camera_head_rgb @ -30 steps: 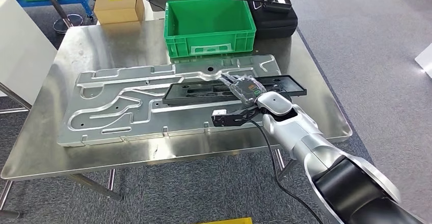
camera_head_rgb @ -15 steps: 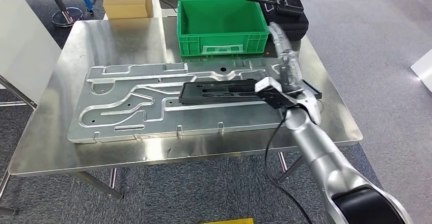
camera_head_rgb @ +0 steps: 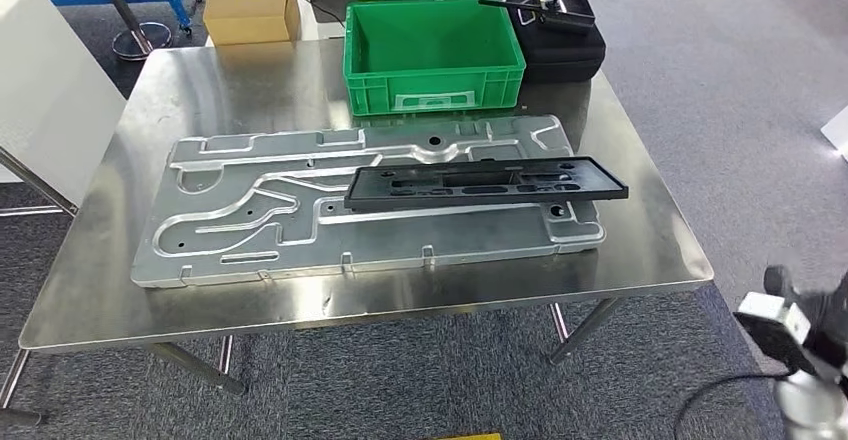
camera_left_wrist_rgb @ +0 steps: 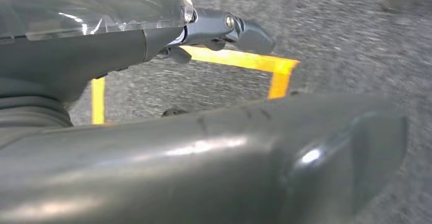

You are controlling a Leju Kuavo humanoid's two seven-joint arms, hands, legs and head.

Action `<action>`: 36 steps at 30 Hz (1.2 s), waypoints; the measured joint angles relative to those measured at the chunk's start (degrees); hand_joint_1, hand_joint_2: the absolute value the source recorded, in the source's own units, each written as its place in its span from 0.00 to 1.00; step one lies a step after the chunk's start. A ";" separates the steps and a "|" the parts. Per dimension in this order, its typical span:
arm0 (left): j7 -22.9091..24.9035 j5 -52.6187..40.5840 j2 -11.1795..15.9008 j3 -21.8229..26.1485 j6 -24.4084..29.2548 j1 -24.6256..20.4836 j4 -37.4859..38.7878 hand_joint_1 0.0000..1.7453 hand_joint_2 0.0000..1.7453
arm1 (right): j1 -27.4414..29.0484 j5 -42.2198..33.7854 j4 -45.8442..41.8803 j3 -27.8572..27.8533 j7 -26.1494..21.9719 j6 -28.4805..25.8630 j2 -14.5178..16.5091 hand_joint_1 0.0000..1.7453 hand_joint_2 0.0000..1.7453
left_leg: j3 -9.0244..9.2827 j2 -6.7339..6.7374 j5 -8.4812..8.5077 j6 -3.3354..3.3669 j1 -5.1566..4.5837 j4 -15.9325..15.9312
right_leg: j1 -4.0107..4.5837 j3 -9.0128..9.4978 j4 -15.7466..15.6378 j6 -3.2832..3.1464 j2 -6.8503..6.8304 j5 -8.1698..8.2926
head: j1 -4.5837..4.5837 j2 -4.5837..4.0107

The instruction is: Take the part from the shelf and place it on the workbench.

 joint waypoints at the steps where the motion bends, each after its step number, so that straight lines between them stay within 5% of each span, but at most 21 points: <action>1: 0.23 -0.02 -0.08 0.09 0.27 0.22 0.00 0.00 0.00 | 2.64 0.90 0.14 -2.90 -0.60 1.14 1.30 0.00 0.00 | -0.92 0.01 -1.56 -0.23 0.15 3.03 | -0.02 -0.25 0.10 0.01 -0.11 0.03 | -0.01 0.00; 3: 0.50 -0.09 -0.13 0.22 0.67 0.63 0.00 0.00 0.00 | 6.31 2.76 2.15 -7.64 -1.57 2.61 4.32 0.00 0.00 | -0.23 0.02 -1.54 -0.57 0.34 3.87 | -0.17 -0.81 0.42 0.14 -0.14 0.17 | -0.01 0.00; 7: 0.34 -0.38 -0.13 0.42 0.94 0.54 -0.02 0.00 0.00 | 7.89 5.82 16.43 -12.56 -1.76 3.88 8.66 0.00 0.00 | 7.95 -0.22 3.29 -0.28 0.34 -9.70 | -0.45 -1.74 1.44 1.01 0.52 0.69 | -0.01 0.00; 11: -0.40 -0.45 -0.20 0.64 0.75 0.28 -0.02 0.00 0.00 | 5.85 7.46 35.31 -16.00 -1.58 6.42 10.40 0.00 0.00 | 7.91 -0.09 4.67 1.54 -0.03 -11.07 | -0.52 -2.01 1.32 2.61 1.06 1.53 | 0.02 0.00; 13: -0.52 -0.43 -0.32 0.74 0.74 0.26 -0.02 0.00 0.00 | 4.78 8.69 45.05 -17.42 -0.41 7.59 11.20 0.00 0.00 | 7.03 0.14 5.89 2.41 0.14 -11.36 | -0.72 -3.10 3.66 3.16 1.12 -1.37 | 0.14 0.00; 15: -0.60 -0.45 -0.45 0.79 0.78 0.36 -0.02 0.00 0.00 | 3.55 10.10 52.76 -18.17 2.58 9.47 12.06 0.00 0.00 | 5.78 0.40 6.93 2.81 0.05 -11.35 | -0.88 -5.19 10.17 3.51 1.12 -7.10 | 0.24 0.00; 17: -0.66 -0.62 -0.59 0.82 0.81 0.45 -0.02 0.00 0.00 | 2.42 12.06 58.77 -18.42 8.27 12.48 13.08 0.00 0.00 | 4.43 0.61 7.84 2.79 -0.18 -11.24 | -0.94 -6.17 16.22 3.67 1.12 -10.19 | 0.24 0.00; 19: -0.71 -0.97 -0.77 0.83 0.83 0.47 -0.02 0.00 0.00 | 1.61 14.12 63.49 -18.42 15.24 15.81 14.23 0.00 0.00 | 3.14 0.67 8.64 2.62 -0.33 -11.02 | -0.95 -3.44 15.10 3.44 1.12 -8.83 | 0.24 0.00; 22: -0.83 -1.53 -1.15 0.83 0.71 0.44 -0.02 0.00 0.00 | 0.47 15.53 67.82 -18.39 24.11 20.46 15.57 0.00 0.00 | 1.96 0.68 9.64 1.98 -0.49 -10.63 | -0.64 5.15 3.47 2.50 1.16 -6.36 | 0.18 0.00; 24: -0.90 -1.98 -1.33 0.82 0.49 0.31 -0.02 0.00 0.00 | -0.16 15.12 69.69 -18.49 29.08 24.37 16.32 0.00 0.00 | 1.87 0.75 10.33 1.25 -0.45 -10.66 | -0.14 7.23 -0.07 1.83 1.20 -6.40 | 0.20 0.00; 27: -0.58 -2.64 -1.44 0.80 0.32 0.16 -0.02 0.00 0.00 | -0.75 13.77 71.57 -19.06 33.77 30.03 17.38 0.00 0.00 | 1.47 0.71 10.11 0.11 -0.28 -10.20 | -0.16 6.33 -0.55 0.54 1.03 -4.91 | 0.29 0.00; 29: -0.15 -2.85 -1.57 0.79 0.33 0.19 -0.01 0.00 0.00 | -1.03 13.41 72.27 -19.45 34.85 31.85 18.04 0.00 0.00 | 0.08 0.60 5.52 -0.41 -0.19 -6.29 | -0.40 5.06 -0.85 -0.31 0.86 -3.57 | 0.21 0.00; 31: 0.21 -3.10 -1.70 0.79 0.32 0.15 -0.02 0.00 0.00 | -1.20 13.61 72.74 -19.74 35.69 33.18 18.45 0.00 0.00 | -1.76 0.55 -0.06 -0.74 -0.13 0.99 | -0.25 3.29 -0.72 -0.66 0.67 -2.31 | 0.14 0.00; 32: 0.31 -3.24 -1.74 0.79 0.31 0.11 -0.02 0.00 0.00 | -1.26 13.90 72.92 -19.82 36.13 33.79 18.58 0.00 0.00 | -2.11 0.56 -1.16 -0.89 -0.11 4.09 | -0.18 2.32 -0.59 -0.67 0.46 -1.66 | 0.15 0.00; 34: 0.49 -3.49 -1.76 0.78 0.31 0.05 -0.02 0.00 0.00 | -1.33 14.68 73.23 -19.84 36.68 34.87 18.77 0.00 0.00 | -0.31 0.64 0.72 -1.08 -0.07 5.25 | -0.13 0.36 -0.09 -0.57 -0.23 -0.55 | 0.15 0.00; 36: 0.60 -3.69 -1.80 0.74 0.25 -0.16 -0.02 0.00 0.00 | -1.41 15.51 73.46 -19.84 37.39 35.75 18.92 0.00 0.00 | 5.24 1.66 3.45 -1.15 0.01 -1.23 | -0.09 -1.33 0.75 -0.23 -1.03 0.24 | 0.14 0.00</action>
